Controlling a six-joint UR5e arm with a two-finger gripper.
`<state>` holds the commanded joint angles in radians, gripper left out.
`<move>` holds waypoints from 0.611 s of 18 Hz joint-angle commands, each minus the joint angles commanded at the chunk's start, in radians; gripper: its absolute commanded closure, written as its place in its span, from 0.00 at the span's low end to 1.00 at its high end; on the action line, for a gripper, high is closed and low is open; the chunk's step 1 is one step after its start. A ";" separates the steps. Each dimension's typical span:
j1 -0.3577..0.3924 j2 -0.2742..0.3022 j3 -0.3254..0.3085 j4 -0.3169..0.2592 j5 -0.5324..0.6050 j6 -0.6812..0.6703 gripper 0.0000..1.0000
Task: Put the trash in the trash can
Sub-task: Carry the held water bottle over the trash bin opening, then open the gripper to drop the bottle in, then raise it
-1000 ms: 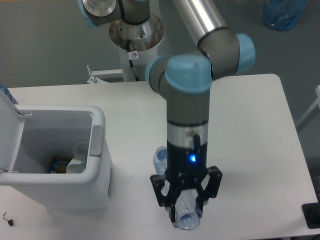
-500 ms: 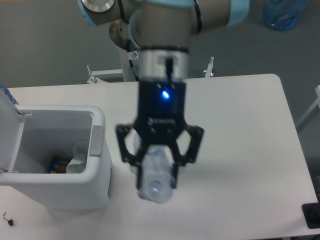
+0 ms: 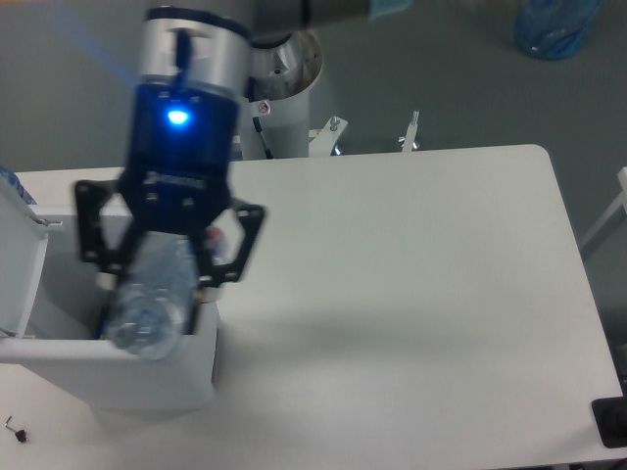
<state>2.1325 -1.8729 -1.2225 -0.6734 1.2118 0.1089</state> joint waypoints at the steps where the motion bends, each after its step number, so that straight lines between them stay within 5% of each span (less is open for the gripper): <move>1: -0.018 -0.006 -0.006 0.000 0.000 0.000 0.40; 7: -0.069 -0.011 -0.058 0.000 0.002 -0.002 0.38; 11: -0.068 -0.002 -0.083 0.000 0.000 0.000 0.00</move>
<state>2.0647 -1.8745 -1.3055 -0.6734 1.2118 0.1089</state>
